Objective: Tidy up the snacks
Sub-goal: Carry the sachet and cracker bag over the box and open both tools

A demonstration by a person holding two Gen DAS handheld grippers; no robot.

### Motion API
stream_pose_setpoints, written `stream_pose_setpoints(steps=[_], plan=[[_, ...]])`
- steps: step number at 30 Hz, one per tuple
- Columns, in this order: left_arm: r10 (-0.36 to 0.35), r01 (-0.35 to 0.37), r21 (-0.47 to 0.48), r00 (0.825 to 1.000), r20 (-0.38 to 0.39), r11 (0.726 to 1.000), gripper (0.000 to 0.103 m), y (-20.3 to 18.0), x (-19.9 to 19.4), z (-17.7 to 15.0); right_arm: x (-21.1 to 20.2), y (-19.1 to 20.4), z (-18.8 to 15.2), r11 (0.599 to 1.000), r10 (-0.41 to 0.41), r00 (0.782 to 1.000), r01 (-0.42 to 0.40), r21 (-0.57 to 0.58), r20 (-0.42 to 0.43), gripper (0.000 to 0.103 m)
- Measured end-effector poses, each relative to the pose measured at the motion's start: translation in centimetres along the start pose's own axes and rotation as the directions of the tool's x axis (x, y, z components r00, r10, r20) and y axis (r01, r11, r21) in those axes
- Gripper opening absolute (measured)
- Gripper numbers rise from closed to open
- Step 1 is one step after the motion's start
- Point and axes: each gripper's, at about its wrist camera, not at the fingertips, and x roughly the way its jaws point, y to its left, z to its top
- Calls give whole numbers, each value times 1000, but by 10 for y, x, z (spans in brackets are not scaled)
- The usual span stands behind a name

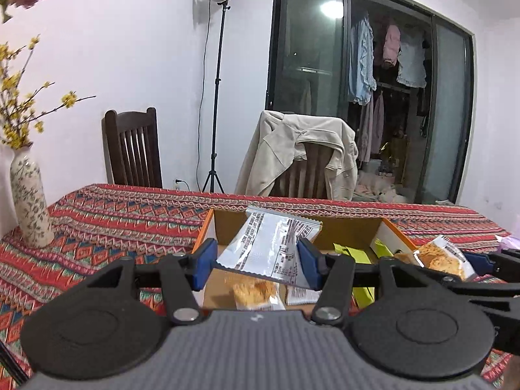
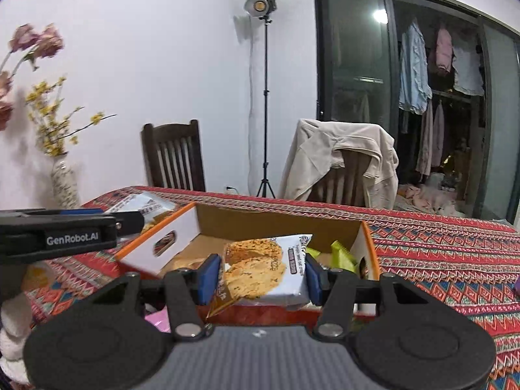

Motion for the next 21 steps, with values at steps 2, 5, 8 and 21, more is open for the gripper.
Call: stream_pose_setpoints(steps=[2,5,8,21], plan=[[3,-3,3,1000,-3,1000,55,-3,12,5,12,-6,5,1000,-12,1000,12,7,1,53],[19,-19,3,1000,-5,1000,55,-8,32,9,30,-16,11,999,-26,1000,25,34,5,53],[26,-26,-15,1000,-18,1000,55,-10,51,9,46,-27,10,997,-32,999,31,65,8,53],[25,-26,-14,999,-47,1000,69,-2,82,-13,78,-43,-10,995,-41,998,45,88,-46,73]])
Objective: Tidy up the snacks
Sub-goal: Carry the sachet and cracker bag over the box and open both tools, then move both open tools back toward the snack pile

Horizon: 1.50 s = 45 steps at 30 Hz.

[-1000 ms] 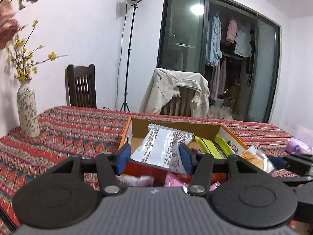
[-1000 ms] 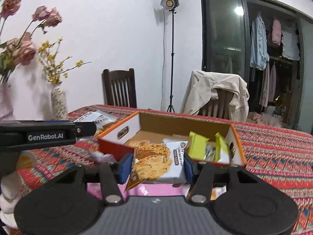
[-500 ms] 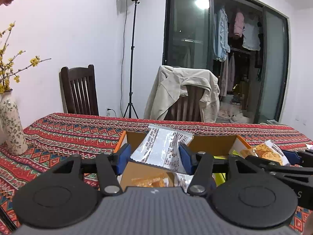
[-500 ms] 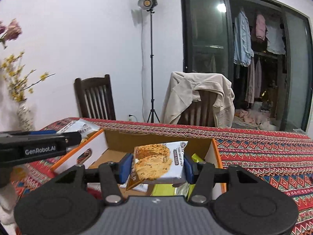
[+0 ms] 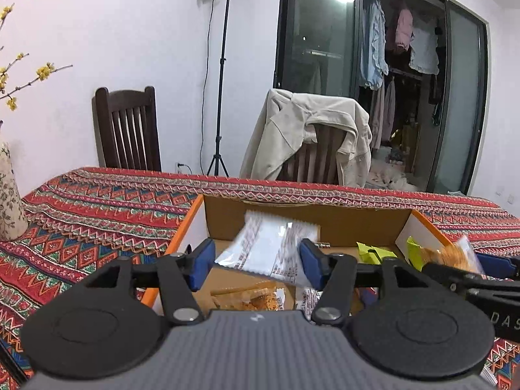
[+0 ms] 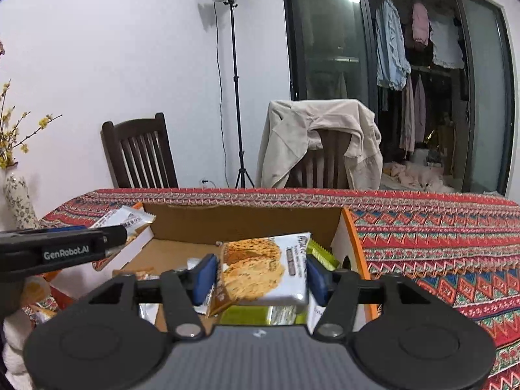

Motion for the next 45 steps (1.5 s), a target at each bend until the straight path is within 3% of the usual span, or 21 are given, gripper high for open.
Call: stream_pose_setpoints(steps=[3,5,25,34,45], plan=[[4,-4,-1,999,31,1000,96,-1,-6,-1,0,-3,-3,1000,13,1000,-13,15,2,93],[19,-19,-2,999,49,1000,103,-2,-9,-2,-1,-3,-4,1000,11,1000,-11,18,3,102],[13,-12,-8,997,77,1000,103,-2,-41,10,-23,4,-1,1000,-12,999,12,3,42,103],[8,-6,-23,998,69,1000,103,3,-68,22,-54,11,7,999,39,999,-39,1,32,103],[0,0,6,1000,-1,1000,103,26,-101,-9,-96,17,-17,996,73,997,-75,-40,-35,103]])
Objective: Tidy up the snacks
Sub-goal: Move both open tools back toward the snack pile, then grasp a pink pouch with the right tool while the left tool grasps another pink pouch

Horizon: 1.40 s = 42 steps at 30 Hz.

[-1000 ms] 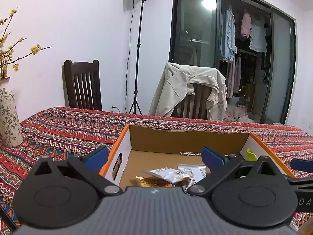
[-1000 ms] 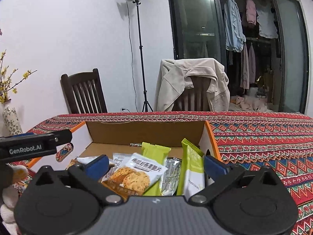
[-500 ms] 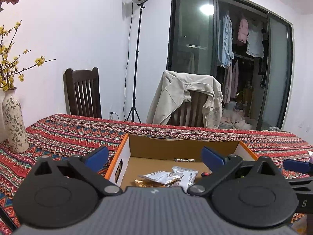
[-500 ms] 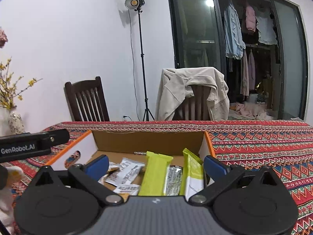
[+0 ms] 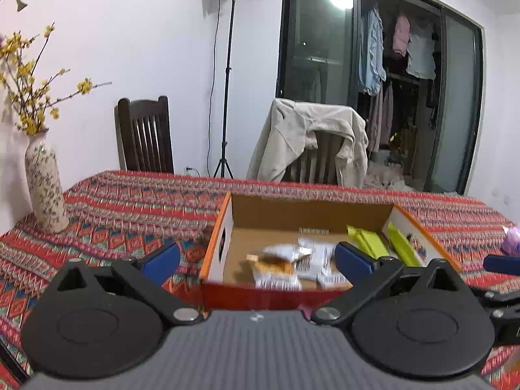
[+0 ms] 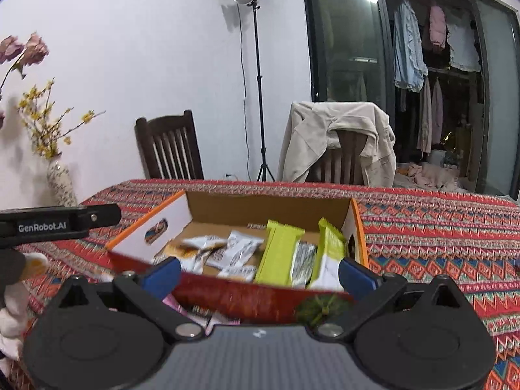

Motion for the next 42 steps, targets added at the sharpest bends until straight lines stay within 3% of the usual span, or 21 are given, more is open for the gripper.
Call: stream_pose_setpoints(steps=[14,21,26,30,39,42], plan=[[35,-34,8,994,-103,999,103,36,-18,-66,9,27,-51,998,56,987,-60,-20,-152,103],[20,-27,-56,994,-110,998,103,53,-11,-73,35,47,-54,994,80,973,-93,-51,-216,103],[9,-21,-95,992,-123,995,103,60,-7,-76,57,48,-59,996,54,959,-71,-52,-277,103],[1,-17,-122,991,-134,992,103,64,-4,-77,66,42,-61,998,61,961,-66,-8,-271,103],[4,-22,-127,990,-140,992,103,64,-2,-78,59,32,-64,996,81,972,-74,40,-222,73],[16,-34,-125,990,-141,992,103,64,-1,-78,52,31,-64,998,61,979,-55,37,-193,71]])
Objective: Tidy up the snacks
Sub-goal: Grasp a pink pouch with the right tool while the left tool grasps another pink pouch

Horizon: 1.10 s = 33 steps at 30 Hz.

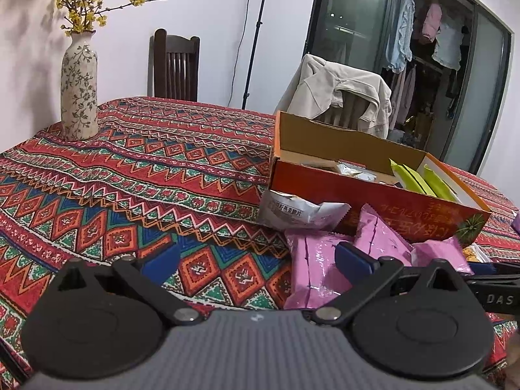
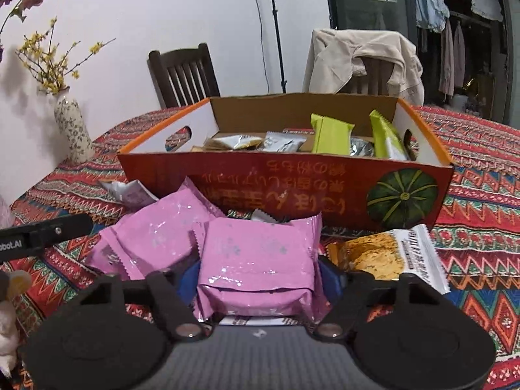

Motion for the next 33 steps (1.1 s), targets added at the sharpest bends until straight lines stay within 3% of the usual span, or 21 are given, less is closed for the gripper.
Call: stream_pose_setpoints(steps=[6,14,22,33], plan=[[31,-31,11,1000,-2,999,103,-4,-3,1,-23,-4,2,999,-32,996,32,1,84,71],[24,-25,93,1000,8,995,103,-33,-10,6,-47,-27,3,995,-97,985,96,17,146,71],[-19,25,217,999,-31,976,103,-83,2,2,-46,-42,-4,994,-102,984,96,52,144,71],[2,29,357,996,-87,934,103,-122,31,0,-48,-49,-9,991,-116,982,104,86,149,71]])
